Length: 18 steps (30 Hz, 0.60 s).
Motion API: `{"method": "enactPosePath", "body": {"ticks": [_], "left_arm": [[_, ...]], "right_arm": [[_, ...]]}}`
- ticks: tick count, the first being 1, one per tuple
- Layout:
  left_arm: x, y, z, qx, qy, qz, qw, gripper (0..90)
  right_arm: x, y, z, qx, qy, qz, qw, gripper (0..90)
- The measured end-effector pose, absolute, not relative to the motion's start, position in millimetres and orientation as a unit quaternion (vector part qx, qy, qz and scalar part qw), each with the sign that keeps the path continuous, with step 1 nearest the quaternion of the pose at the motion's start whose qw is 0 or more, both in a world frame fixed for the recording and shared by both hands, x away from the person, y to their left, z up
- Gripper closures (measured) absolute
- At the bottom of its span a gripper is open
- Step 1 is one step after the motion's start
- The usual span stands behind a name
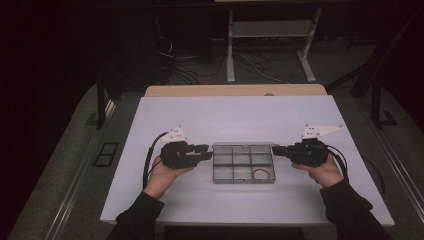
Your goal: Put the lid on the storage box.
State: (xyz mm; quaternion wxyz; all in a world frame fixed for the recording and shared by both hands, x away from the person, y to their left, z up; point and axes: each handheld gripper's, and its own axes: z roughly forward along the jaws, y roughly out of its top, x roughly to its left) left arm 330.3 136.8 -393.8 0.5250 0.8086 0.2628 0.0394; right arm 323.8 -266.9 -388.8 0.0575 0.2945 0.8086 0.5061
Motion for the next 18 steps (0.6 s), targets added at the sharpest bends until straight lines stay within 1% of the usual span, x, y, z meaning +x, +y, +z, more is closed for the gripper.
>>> {"method": "enactPosePath", "body": {"ticks": [4, 9, 11, 18], "left_arm": [[327.4, 132.0, -397.1, 0.811, 0.254, 0.023, 0.527, 77.8], [323.9, 126.7, -398.4, 0.816, 0.238, 0.017, 0.527, 86.6], [323.2, 126.4, -398.9, 0.816, 0.235, 0.016, 0.528, 88.2], [318.0, 125.9, -403.1, 0.821, 0.228, 0.012, 0.523, 88.8]], "right_arm": [[320.3, -267.5, -390.8, 0.292, 0.811, 0.504, 0.057, 89.2], [316.1, -267.9, -394.1, 0.293, 0.814, 0.499, 0.055, 89.2], [313.6, -267.6, -395.2, 0.292, 0.815, 0.497, 0.055, 89.2], [306.8, -267.4, -399.3, 0.29, 0.821, 0.49, 0.055, 89.2]]}}
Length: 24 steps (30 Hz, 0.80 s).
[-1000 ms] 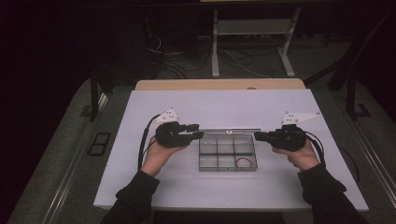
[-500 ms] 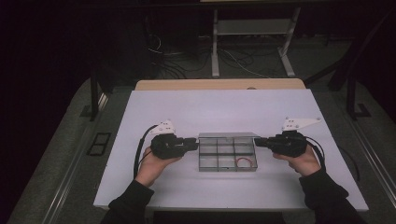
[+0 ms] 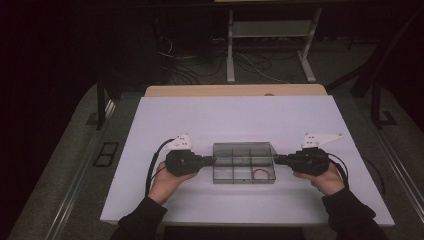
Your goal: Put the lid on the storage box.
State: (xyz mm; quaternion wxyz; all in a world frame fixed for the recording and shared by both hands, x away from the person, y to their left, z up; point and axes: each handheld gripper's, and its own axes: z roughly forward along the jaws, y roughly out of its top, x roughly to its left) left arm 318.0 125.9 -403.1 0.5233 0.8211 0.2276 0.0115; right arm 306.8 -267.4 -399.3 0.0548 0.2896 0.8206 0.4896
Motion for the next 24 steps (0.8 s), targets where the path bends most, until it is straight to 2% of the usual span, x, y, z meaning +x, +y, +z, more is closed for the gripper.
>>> {"method": "enactPosePath", "body": {"ticks": [24], "left_arm": [[302.4, 125.2, -423.7, 0.852, 0.218, 0.012, 0.476, 88.7]], "right_arm": [[287.8, -264.7, -421.8, 0.29, 0.844, 0.446, 0.059, 89.1]]}}
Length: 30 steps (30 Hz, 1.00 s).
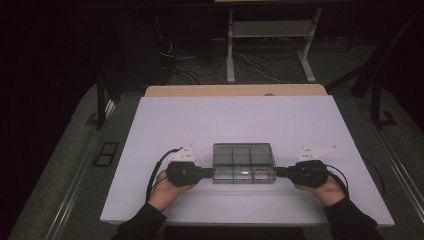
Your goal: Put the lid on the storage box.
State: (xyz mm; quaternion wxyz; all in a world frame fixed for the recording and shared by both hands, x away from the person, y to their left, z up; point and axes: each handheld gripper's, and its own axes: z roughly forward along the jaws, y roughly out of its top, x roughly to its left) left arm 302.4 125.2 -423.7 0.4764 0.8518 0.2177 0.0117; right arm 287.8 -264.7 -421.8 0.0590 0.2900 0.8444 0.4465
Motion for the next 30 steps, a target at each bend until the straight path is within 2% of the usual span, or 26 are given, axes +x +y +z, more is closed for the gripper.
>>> {"method": "enactPosePath", "body": {"ticks": [22, 30], "left_arm": [[301.2, 129.7, -431.5, 0.865, 0.228, 0.014, 0.446, 87.0], [301.5, 132.9, -428.9, 0.859, 0.235, 0.026, 0.455, 77.3]], "right_arm": [[284.4, -270.4, -434.7, 0.3, 0.85, 0.43, 0.051, 89.0], [285.3, -273.1, -433.7, 0.305, 0.846, 0.433, 0.058, 82.7]]}}
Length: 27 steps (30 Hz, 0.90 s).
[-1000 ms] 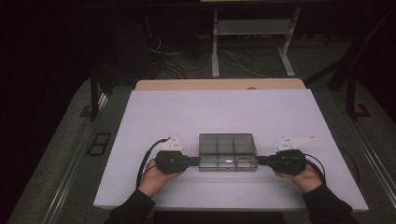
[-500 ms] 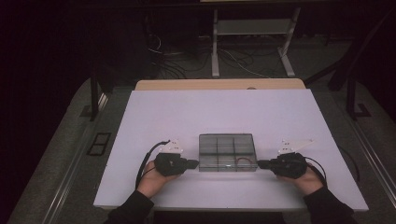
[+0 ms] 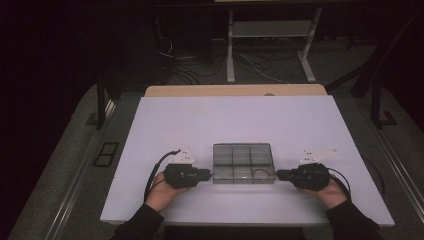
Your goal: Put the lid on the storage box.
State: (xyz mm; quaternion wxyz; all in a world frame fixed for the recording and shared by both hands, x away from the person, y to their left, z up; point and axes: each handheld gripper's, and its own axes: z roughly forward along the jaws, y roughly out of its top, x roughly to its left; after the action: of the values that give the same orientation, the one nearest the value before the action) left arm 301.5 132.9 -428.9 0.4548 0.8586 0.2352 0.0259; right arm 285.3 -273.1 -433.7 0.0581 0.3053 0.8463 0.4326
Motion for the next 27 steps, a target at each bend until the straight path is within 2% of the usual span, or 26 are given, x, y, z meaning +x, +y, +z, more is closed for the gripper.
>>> {"method": "enactPosePath", "body": {"ticks": [6, 11, 14, 24, 27], "left_arm": [[303.2, 140.4, -425.9, 0.851, 0.246, 0.036, 0.463, 65.0], [306.3, 148.1, -422.9, 0.841, 0.258, 0.047, 0.473, 51.6], [307.3, 149.2, -423.4, 0.837, 0.265, 0.054, 0.477, 44.8], [310.2, 151.6, -428.0, 0.825, 0.291, 0.075, 0.479, 17.3], [309.4, 152.9, -430.6, 0.821, 0.3, 0.081, 0.478, 11.8]], "right_arm": [[287.6, -277.4, -433.8, 0.327, 0.833, 0.44, 0.078, 68.8], [289.6, -277.5, -434.8, 0.343, 0.825, 0.439, 0.098, 48.7], [291.8, -278.0, -436.6, 0.352, 0.819, 0.44, 0.11, 39.8], [294.8, -282.8, -439.4, 0.375, 0.796, 0.459, 0.125, 18.2], [295.0, -283.3, -440.4, 0.375, 0.794, 0.462, 0.124, 11.6]]}}
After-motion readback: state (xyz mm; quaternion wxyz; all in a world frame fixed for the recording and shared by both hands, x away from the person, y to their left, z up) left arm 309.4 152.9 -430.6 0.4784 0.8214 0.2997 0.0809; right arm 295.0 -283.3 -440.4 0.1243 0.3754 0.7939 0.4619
